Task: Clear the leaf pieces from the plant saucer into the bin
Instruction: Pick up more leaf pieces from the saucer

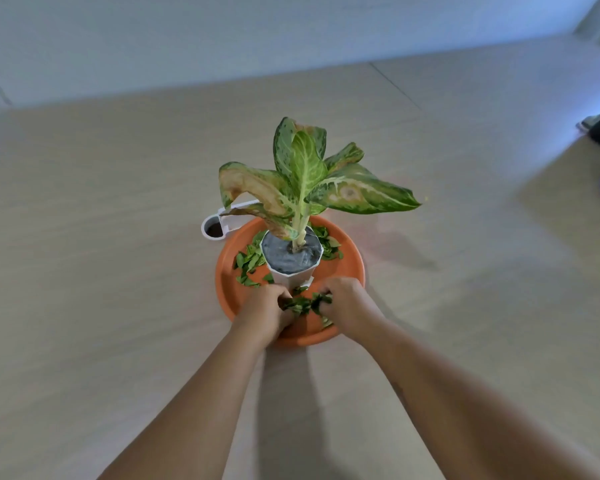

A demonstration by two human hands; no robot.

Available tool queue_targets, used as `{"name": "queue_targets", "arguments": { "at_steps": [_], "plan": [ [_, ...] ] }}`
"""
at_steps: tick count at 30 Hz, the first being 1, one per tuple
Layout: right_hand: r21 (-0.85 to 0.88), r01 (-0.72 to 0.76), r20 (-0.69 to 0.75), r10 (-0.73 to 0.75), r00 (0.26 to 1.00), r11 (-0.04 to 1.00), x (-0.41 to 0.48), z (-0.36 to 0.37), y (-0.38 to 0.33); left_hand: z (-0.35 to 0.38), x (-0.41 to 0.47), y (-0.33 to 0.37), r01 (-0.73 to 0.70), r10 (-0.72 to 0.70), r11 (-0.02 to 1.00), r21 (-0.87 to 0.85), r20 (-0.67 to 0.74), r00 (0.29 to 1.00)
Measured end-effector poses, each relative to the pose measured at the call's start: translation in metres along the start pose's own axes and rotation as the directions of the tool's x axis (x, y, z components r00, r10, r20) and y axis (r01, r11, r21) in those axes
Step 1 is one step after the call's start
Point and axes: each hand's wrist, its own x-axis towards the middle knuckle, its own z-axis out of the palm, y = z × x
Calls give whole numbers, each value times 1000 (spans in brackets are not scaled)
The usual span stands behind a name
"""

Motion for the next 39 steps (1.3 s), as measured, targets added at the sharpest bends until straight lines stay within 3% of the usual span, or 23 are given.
{"name": "queue_targets", "arguments": {
  "at_steps": [3, 9, 13, 17, 19, 25, 32, 39],
  "plan": [
    [144, -66, -110, 82, 991, 987, -3, -2, 3, -10, -9, 10, 41, -50, 986, -163, -53, 997],
    [520, -143, -106, 230, 967, 842, -13, -9, 3, -10, -19, 10, 100, -161, 877, -470, -92, 983],
    [745, -193, -20, 310, 950, 639, -18, -11, 5, -9, -27, 14, 142, -240, 744, -653, -63, 969],
    [915, -184, 99, 243, 965, 358, -32, -15, 8, -5, -38, 21, 166, -274, 612, -773, -10, 962],
    [951, -169, 111, 222, 969, 259, -42, -19, 10, -3, -45, 29, 168, -277, 539, -826, 14, 961],
    [990, -103, 77, 238, 968, 99, -74, -40, 37, 17, -64, 71, 164, -218, 358, -919, 88, 972],
    [1000, -25, 27, 301, 953, -8, -118, -74, 91, 62, -82, 123, 164, -148, 337, -927, 120, 982],
    [997, 53, -29, 385, 923, -52, -187, -108, 175, 132, -119, 191, 211, -73, 318, -924, 198, 978]
  ]
}}
